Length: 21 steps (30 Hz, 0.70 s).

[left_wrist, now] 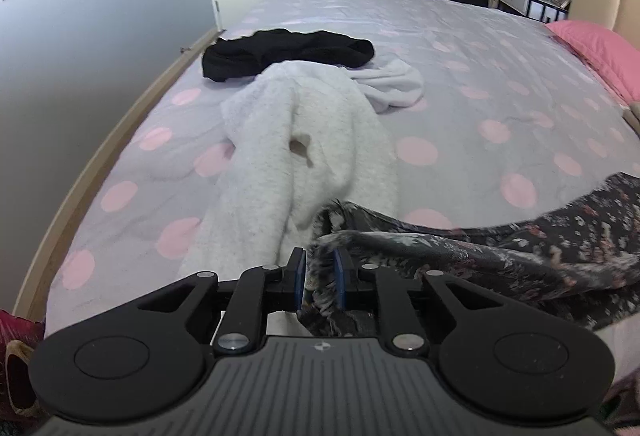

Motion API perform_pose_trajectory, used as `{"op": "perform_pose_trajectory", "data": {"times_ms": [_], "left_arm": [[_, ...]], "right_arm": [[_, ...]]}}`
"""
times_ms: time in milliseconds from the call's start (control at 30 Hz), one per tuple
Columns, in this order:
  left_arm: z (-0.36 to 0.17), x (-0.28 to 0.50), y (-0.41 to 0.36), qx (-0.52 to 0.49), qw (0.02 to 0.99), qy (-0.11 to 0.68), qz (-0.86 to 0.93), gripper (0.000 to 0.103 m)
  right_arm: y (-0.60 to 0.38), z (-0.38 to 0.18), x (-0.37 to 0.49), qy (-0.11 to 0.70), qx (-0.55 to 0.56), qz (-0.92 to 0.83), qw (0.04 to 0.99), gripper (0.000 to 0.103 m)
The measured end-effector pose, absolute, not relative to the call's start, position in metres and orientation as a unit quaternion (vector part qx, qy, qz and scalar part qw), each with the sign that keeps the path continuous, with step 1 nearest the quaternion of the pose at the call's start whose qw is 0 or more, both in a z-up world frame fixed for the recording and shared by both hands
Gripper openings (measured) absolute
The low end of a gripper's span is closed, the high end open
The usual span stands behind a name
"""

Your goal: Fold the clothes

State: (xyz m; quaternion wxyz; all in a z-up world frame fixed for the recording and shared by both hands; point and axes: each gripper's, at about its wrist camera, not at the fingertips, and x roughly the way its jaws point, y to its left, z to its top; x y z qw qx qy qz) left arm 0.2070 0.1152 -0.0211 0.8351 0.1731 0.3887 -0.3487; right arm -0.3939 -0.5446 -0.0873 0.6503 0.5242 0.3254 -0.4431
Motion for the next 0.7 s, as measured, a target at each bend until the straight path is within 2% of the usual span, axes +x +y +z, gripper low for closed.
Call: {"op": "perform_pose_trajectory", "data": {"times_ms": [200, 433, 600, 700], "left_arm": [[-0.006, 0.211, 0.120, 0.108, 0.830, 0.437, -0.328, 0.023], [-0.022, 0.233, 0.108, 0.042, 0.805, 0.555, -0.203, 0.046], [-0.060, 0.242, 0.122, -0.039, 0.766, 0.623, -0.154, 0.046], [-0.083, 0.233, 0.117, 0.014, 0.739, 0.661, -0.130, 0.045]], "right_arm": [[-0.544, -0.097, -0.391, 0.332, 0.522, -0.455, 0.641, 0.006], [-0.544, -0.101, -0.394, 0.321, 0.530, -0.450, 0.644, 0.006], [-0.543, -0.101, -0.397, 0.317, 0.532, -0.446, 0.646, 0.006], [-0.543, -0.101, -0.398, 0.315, 0.536, -0.445, 0.645, 0.006]]}}
